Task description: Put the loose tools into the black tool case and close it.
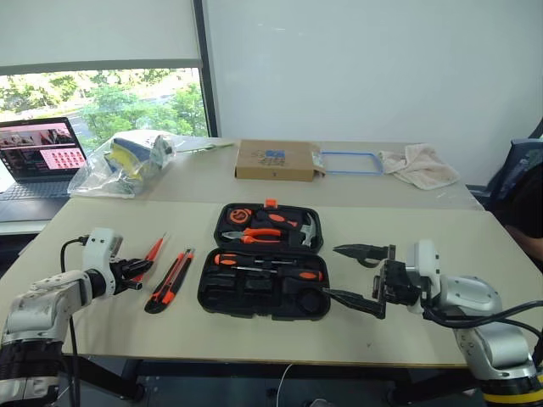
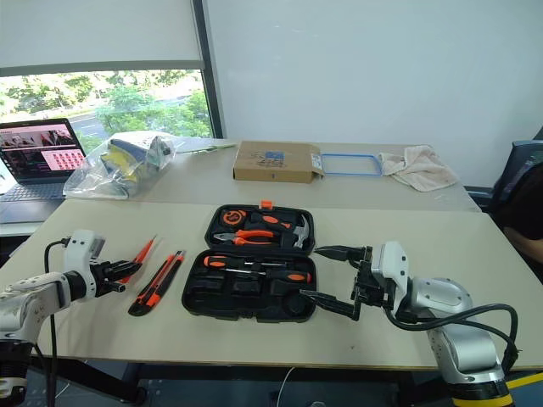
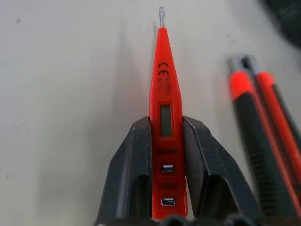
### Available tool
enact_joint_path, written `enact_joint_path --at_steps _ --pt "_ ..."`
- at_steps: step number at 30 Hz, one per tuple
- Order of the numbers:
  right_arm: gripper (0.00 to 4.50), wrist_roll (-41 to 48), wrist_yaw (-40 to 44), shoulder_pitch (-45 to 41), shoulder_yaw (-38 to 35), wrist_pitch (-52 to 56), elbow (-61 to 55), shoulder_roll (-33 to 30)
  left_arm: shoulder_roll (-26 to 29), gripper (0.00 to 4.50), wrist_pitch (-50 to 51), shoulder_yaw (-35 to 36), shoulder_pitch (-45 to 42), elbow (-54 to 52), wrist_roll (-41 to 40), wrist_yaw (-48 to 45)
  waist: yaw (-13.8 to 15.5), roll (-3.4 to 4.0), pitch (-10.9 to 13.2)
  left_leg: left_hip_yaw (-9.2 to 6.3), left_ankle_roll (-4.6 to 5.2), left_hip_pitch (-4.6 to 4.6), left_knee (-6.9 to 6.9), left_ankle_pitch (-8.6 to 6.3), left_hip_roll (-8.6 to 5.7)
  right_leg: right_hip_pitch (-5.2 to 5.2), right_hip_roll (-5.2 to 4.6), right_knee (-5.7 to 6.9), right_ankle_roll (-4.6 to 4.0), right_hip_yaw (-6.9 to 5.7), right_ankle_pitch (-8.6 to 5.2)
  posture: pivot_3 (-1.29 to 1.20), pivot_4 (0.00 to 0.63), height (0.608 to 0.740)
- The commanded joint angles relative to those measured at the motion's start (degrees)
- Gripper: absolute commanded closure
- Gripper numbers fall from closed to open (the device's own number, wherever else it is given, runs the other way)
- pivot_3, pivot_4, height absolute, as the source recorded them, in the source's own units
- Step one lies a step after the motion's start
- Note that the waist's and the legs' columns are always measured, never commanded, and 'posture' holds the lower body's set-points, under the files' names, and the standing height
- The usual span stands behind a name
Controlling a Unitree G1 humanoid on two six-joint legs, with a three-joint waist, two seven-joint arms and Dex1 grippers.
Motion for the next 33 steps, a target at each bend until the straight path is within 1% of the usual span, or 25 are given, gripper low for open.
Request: enact_joint_path --at_steps 1,3,4,6,7,9,11,12,16,19,23,28,33 --pt "0.0 2.1 0.1 1.5 -3.5 0.5 -3.2 -2.0 2.9 4.03 -10.3 1.2 -1.3 -5.1 -4.9 -17.6 0.2 0.0 0.0 0.0 0.0 0.0 0.0 0.0 -0.02 0.0 -0.04 0.01 0.0 -0.01 0.0 0.0 0.15 0.74" --pt "0.0 2.6 0.0 2.7 -4.3 0.9 -3.8 -2.8 5.0 4.03 -11.0 -4.2 -2.2 -8.1 -4.3 -25.2 0.5 0.01 0.0 0.0 0.01 -0.01 0.0 -0.01 -0.04 0.01 -0.12 -0.02 0.0 -0.04 0.0 0.0 0.15 0.74" --pt "0.0 2.7 0.0 3.4 -4.7 0.9 -4.0 -3.2 5.7 4.03 -12.5 -7.6 -3.2 -9.3 -2.7 -28.6 0.6 0.01 0.0 0.0 0.04 -0.01 0.01 -0.02 -0.05 0.02 -0.15 -0.03 0.01 -0.04 0.0 0.0 0.15 0.74" --pt "0.0 2.7 0.1 4.7 -5.0 0.7 -4.5 -3.7 5.7 4.03 -15.4 -13.7 -6.3 -10.1 0.6 -33.0 1.0 0.04 0.0 0.01 0.09 0.0 0.02 -0.04 -0.12 0.11 -0.11 -0.07 0.02 -0.09 -0.01 0.0 0.15 0.74" --pt "0.0 2.6 0.2 5.3 -5.0 0.7 -4.8 -4.0 5.1 4.03 -16.7 -16.3 -8.2 -10.0 2.2 -34.2 1.1 0.04 0.0 0.01 0.31 0.0 0.04 -0.17 -0.15 0.14 -0.07 -0.08 0.03 -0.09 -0.01 0.0 0.15 0.74" --pt "0.0 2.5 0.2 6.3 -5.0 0.5 -5.5 -4.2 3.1 4.03 -20.2 -21.5 -12.5 -8.0 6.7 -35.0 1.3 0.04 0.0 0.01 0.58 -0.03 0.18 -0.32 -0.15 0.18 0.01 -0.08 0.04 -0.07 -0.01 0.0 0.15 0.74" --pt "0.0 2.6 -0.1 7.1 -4.9 0.5 -6.3 -4.2 1.7 4.03 -24.7 -25.7 -16.0 -5.0 11.8 -35.1 1.1 0.03 0.0 0.02 0.62 -0.07 0.3 -0.33 -0.16 0.23 0.12 -0.09 0.06 -0.04 0.01 0.0 0.15 0.74" --pt "0.0 2.6 -0.3 7.3 -4.8 0.6 -6.6 -4.2 1.3 4.03 -26.2 -26.8 -17.0 -3.8 13.6 -34.9 0.9 0.03 0.0 0.03 0.64 -0.1 0.36 -0.34 -0.15 0.22 0.15 -0.06 0.07 -0.02 0.01 0.0 0.15 0.74" --pt "0.0 3.1 -1.3 9.9 -5.7 1.3 -8.9 -4.4 -4.3 4.03 -30.7 -33.3 -23.7 4.3 21.6 -31.8 0.8 0.02 0.0 0.06 0.67 -0.08 0.38 -0.34 -0.07 0.23 0.31 -0.05 0.09 0.07 0.01 0.0 0.15 0.74" --pt "0.0 3.2 -1.9 10.9 -6.1 1.5 -9.9 -4.5 -5.9 4.03 -35.0 -35.2 -25.6 9.0 24.8 -31.9 0.6 0.02 0.0 0.07 0.72 -0.12 0.44 -0.36 -0.07 0.22 0.34 -0.05 0.13 0.07 -0.01 0.0 0.15 0.74" --pt "0.0 3.2 -2.7 11.8 -6.3 1.8 -10.7 -4.6 -7.2 4.03 -36.7 -36.6 -26.9 11.9 26.8 -32.3 0.6 0.02 0.0 0.09 0.8 -0.19 0.46 -0.4 -0.04 0.2 0.34 -0.03 0.17 0.08 -0.01 0.0 0.15 0.74" --pt "0.0 3.2 -3.6 12.0 -6.3 2.0 -11.3 -4.6 -6.9 4.03 -35.1 -37.5 -26.6 11.8 29.1 -32.1 0.7 0.02 0.0 0.09 0.9 -0.2 0.61 -0.46 -0.02 0.21 0.32 -0.04 0.25 0.08 -0.06 0.0 0.15 0.74" --pt "0.0 3.0 -4.1 12.4 -6.1 1.7 -11.5 -4.3 -4.4 4.03 -31.4 -38.3 -25.2 8.2 30.6 -33.9 0.5 0.02 0.0 0.09 0.94 -0.17 0.78 -0.49 0.0 0.25 0.33 0.04 0.27 0.12 -0.07 0.0 0.15 0.74"
